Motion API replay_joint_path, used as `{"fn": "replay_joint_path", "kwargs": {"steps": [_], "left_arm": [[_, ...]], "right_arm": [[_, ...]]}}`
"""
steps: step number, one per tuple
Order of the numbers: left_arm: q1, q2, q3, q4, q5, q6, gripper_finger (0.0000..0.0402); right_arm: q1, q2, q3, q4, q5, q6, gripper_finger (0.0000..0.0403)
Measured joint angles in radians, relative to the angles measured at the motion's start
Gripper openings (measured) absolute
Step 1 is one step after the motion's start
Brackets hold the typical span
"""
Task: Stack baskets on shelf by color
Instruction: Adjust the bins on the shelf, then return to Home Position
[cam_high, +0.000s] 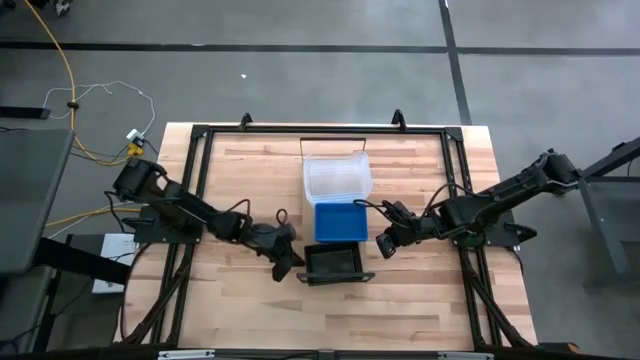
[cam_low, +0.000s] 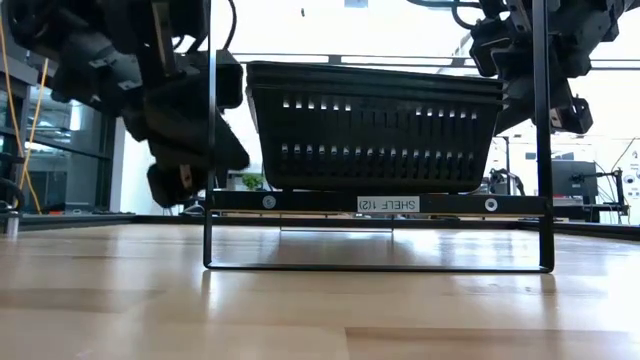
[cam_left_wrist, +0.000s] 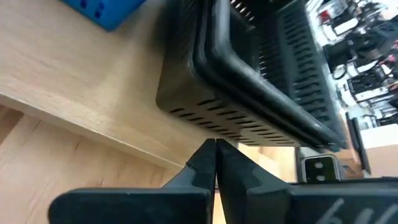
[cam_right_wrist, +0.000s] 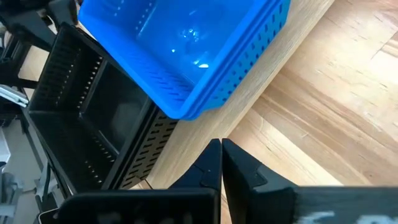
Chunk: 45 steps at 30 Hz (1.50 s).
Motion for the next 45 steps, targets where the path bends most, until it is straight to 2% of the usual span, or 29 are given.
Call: {"fn": "replay_joint_path", "kwargs": {"steps": [10,25,33,39,45], "left_arm": [[0.000,0.110,0.076,0.005,0.000,0.020,0.0000],[0.068,0.109,0.087,0.006,-0.041,0.046,0.0000],[0.080,0.106,0.087,0.005,0.052,0.045,0.0000],[0.112,0.013,0.081,-0.037,0.124,0.085,0.0000],[0.173,-0.225,0.077,-0.247,0.090,0.188,0.0000]], "right_arm": [[0.000,0.000,0.000,-0.001,0.030,0.000,0.0000],[0.000,0.000,0.000,-0.001,0.045,-0.007,0.0000],[0.000,0.000,0.000,-0.002,0.044,-0.012,0.0000],[0.000,-0.009,0.000,-0.007,0.020,-0.050,0.0000],[0.000,-0.071,0.000,-0.016,0.053,-0.076,0.0000]]}}
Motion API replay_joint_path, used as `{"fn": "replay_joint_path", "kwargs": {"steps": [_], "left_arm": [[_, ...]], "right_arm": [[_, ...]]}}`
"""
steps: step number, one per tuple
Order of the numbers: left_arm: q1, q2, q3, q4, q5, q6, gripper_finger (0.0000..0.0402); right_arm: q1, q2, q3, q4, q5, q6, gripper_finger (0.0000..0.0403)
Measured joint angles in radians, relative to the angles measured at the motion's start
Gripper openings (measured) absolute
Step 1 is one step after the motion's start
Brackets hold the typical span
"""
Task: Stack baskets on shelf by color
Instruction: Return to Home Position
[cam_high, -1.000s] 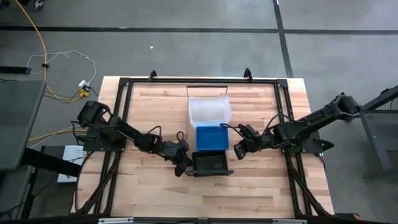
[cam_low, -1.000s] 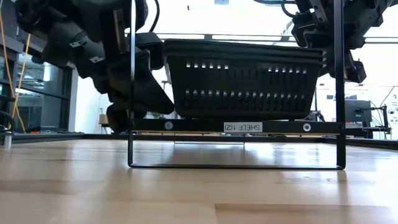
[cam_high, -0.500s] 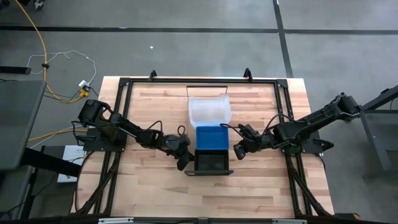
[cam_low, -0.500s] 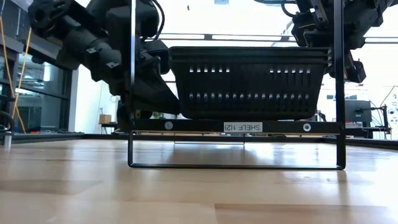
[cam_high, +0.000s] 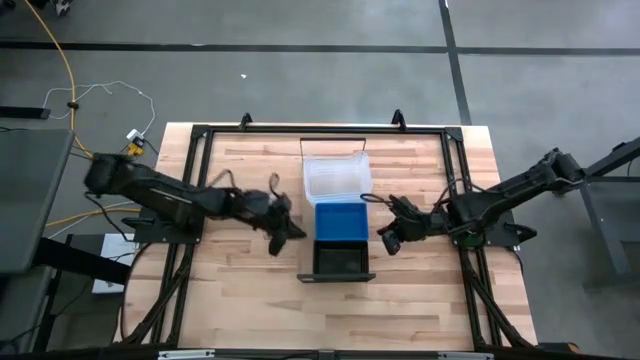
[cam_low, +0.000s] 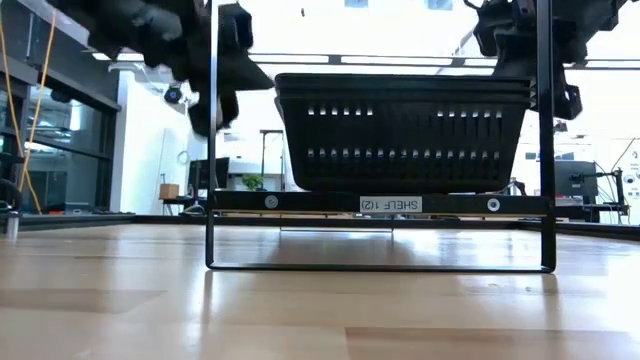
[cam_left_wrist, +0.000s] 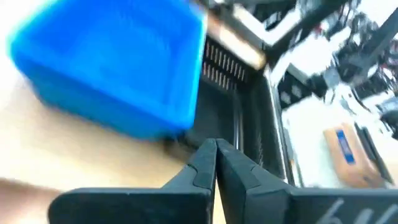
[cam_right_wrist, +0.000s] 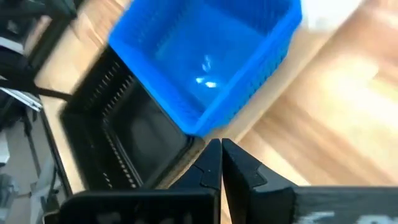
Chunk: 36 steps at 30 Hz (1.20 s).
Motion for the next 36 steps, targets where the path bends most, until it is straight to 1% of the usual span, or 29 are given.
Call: {"fn": "replay_joint_path", "kwargs": {"steps": [3,8,11,13,17,22,25,29,33,36], "left_arm": [[0.029,-0.158,-0.001,-0.076,-0.054,0.061,0.0000],[0.043,-0.417,0.001,-0.086,-0.168,0.216,0.0000],[0.043,-0.548,0.001,-0.140,-0.222,0.286,0.0000],[0.043,-0.628,0.001,-0.187,-0.238,0.323,0.0000],[0.043,-0.744,0.001,-0.293,-0.238,0.371,0.0000],[0.043,-0.828,0.000,-0.375,-0.221,0.415,0.0000],[0.043,-0.858,-0.037,-0.339,-0.183,0.434,0.0000],[0.042,-0.924,-0.173,-0.197,-0.140,0.410,0.0000],[0.043,-1.002,-0.307,-0.093,-0.161,0.389,0.0000],[0.043,-1.074,-0.382,-0.070,-0.183,0.361,0.0000]], "right_arm": [[0.000,-0.036,0.000,0.020,0.044,-0.069,0.0000],[0.000,-0.081,0.000,0.072,0.063,-0.227,0.0000],[0.000,-0.092,0.000,0.122,0.061,-0.255,0.0000],[0.000,-0.094,0.000,0.158,0.064,-0.266,0.0000],[0.000,-0.093,0.000,0.197,0.075,-0.266,0.0000],[0.000,-0.093,0.000,0.211,0.108,-0.266,0.0000],[0.000,-0.093,0.000,0.211,0.120,-0.265,0.0000],[0.000,-0.093,0.000,0.215,0.123,-0.228,0.0000],[0.000,-0.093,0.000,0.217,0.123,-0.223,0.0000],[0.000,-0.093,0.000,0.217,0.123,-0.221,0.0000]]}}
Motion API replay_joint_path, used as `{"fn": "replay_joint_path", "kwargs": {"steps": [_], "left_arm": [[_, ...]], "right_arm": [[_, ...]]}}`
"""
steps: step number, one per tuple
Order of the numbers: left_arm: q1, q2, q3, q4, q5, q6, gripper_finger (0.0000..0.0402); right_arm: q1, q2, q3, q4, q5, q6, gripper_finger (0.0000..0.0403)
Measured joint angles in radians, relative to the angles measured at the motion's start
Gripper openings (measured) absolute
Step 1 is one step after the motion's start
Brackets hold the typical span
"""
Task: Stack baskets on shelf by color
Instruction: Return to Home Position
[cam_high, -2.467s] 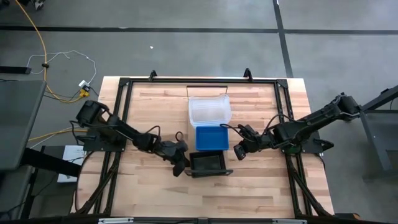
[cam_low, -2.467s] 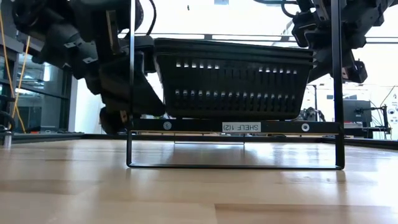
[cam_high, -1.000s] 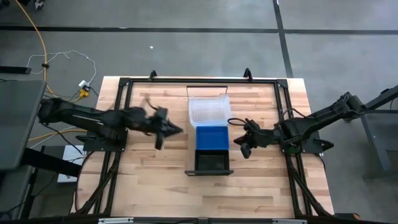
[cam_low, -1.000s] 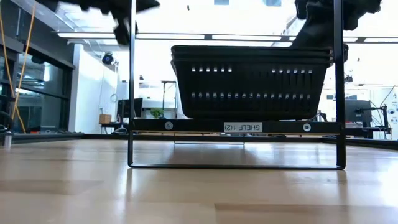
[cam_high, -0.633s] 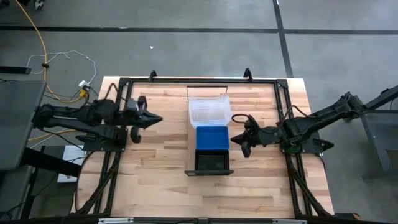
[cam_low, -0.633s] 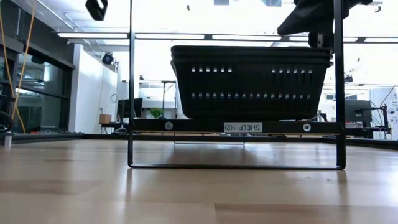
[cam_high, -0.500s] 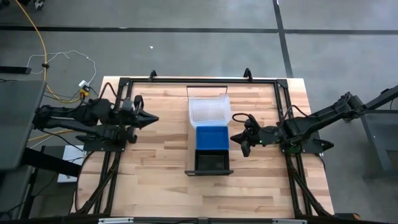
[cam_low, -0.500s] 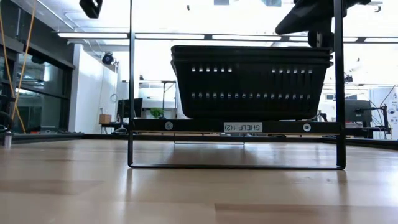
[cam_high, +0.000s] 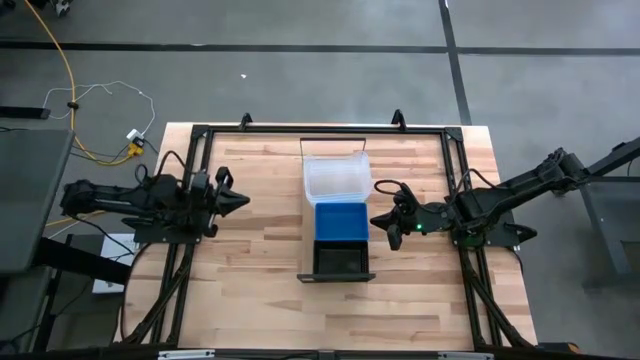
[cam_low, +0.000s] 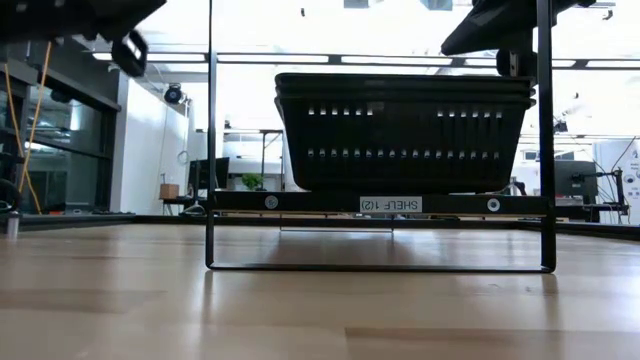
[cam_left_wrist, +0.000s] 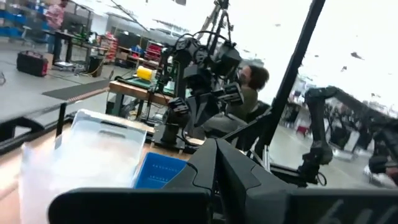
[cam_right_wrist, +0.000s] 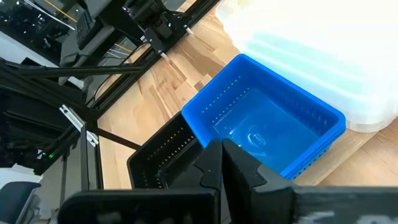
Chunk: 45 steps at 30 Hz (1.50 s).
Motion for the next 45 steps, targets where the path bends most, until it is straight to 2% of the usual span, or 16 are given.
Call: {"fn": "replay_joint_path", "kwargs": {"steps": [11,13,20,23,29,35,39,45], "left_arm": [[0.000,-0.237,-0.220,0.047,-0.054,-0.138,0.0000],[0.000,-0.260,-0.224,-0.032,-0.083,-0.148,0.0000],[0.005,-0.275,-0.224,-0.162,-0.171,-0.025,0.0000],[0.037,-0.268,-0.223,-0.164,-0.160,-0.002,0.0000],[0.132,-0.262,-0.223,-0.178,-0.073,-0.010,0.0000],[0.158,-0.263,-0.223,-0.179,-0.072,-0.014,0.0000],[0.158,-0.263,-0.223,-0.179,-0.071,-0.017,0.0001],[0.158,-0.263,-0.223,-0.179,-0.071,-0.016,0.0001]], "right_arm": [[0.000,0.000,0.000,0.000,0.002,-0.026,0.0000],[0.000,0.000,0.000,0.000,0.002,-0.024,0.0000],[0.001,-0.001,0.000,0.000,-0.041,-0.038,0.0000],[0.001,-0.006,0.000,-0.001,-0.087,-0.077,0.0000],[0.001,-0.056,-0.019,-0.003,-0.182,-0.170,0.0000],[0.030,-0.231,-0.148,0.019,-0.180,-0.183,0.0000],[0.055,-0.398,-0.281,0.118,-0.134,-0.228,0.0000],[-0.027,-0.667,-0.452,0.213,-0.071,-0.290,0.0000]]}}
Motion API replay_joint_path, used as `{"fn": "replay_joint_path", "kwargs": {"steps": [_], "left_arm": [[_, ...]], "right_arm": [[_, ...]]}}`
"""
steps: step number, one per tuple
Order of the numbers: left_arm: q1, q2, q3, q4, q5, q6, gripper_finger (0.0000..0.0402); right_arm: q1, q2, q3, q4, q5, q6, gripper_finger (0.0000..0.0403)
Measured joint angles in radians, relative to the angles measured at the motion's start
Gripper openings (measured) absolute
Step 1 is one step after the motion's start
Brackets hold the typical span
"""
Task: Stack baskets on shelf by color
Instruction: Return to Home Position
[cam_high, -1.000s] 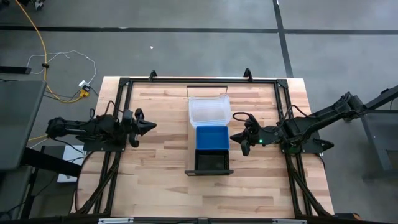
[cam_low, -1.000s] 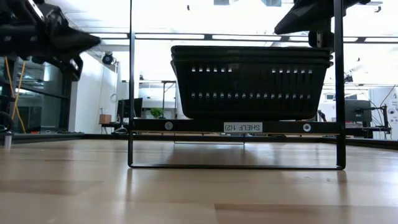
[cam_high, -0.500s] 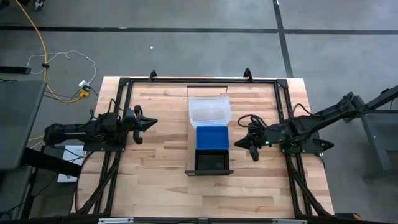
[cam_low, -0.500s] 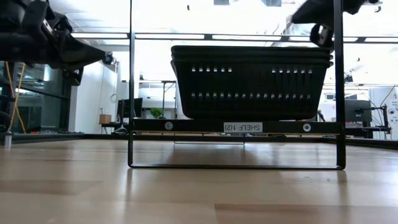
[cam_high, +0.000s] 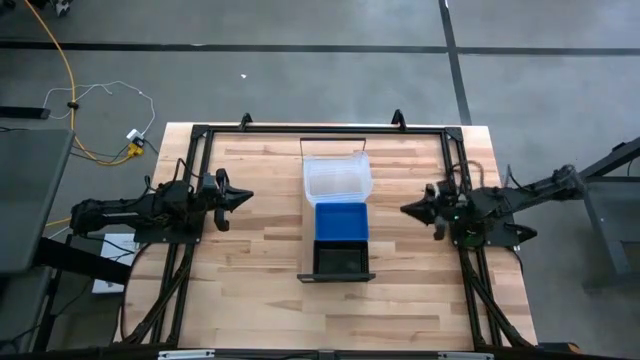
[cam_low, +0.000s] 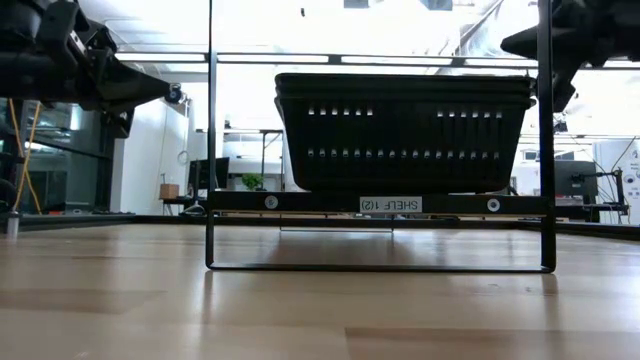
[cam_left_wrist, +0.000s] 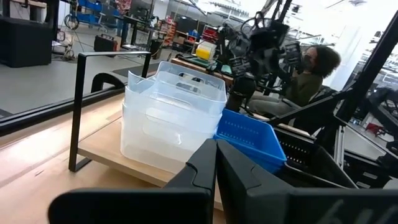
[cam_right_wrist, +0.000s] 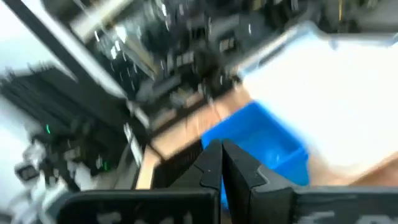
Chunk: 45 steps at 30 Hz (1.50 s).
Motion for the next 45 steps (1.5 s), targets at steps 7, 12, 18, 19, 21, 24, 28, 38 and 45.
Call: {"fn": "replay_joint_path", "kwargs": {"steps": [7,12,18,19,21,24,28,38,45], "left_arm": [[0.000,0.000,0.000,0.000,0.000,0.000,0.0001],[0.000,0.000,0.000,0.001,0.000,0.000,0.0001],[0.000,0.011,0.000,-0.002,0.000,0.000,0.0001],[0.000,0.011,0.000,0.000,0.000,0.000,0.0001],[0.000,0.010,0.000,0.002,0.000,0.000,0.0001],[0.000,0.010,0.000,0.000,0.000,0.000,0.0001],[0.000,0.010,0.000,0.000,0.000,0.000,0.0001],[0.000,0.011,0.000,0.000,0.000,0.000,0.0001],[0.000,0.011,0.000,0.000,0.000,0.000,0.0001]], "right_arm": [[-0.166,-0.316,-0.182,0.094,-0.112,-0.022,0.0000],[-0.279,-0.342,-0.249,0.121,-0.269,0.005,0.0000],[-0.347,-0.352,-0.249,0.026,-0.353,-0.213,0.0000],[-0.352,-0.354,-0.249,0.008,-0.352,-0.249,0.0000],[-0.356,-0.354,-0.249,0.007,-0.349,-0.310,0.0000],[-0.362,-0.353,-0.249,0.006,-0.348,-0.350,0.0000],[-0.366,-0.353,-0.249,0.006,-0.346,-0.358,0.0000],[-0.366,-0.353,-0.249,0.005,-0.346,-0.375,0.0000],[-0.365,-0.353,-0.249,0.004,-0.345,-0.375,0.0000]]}}
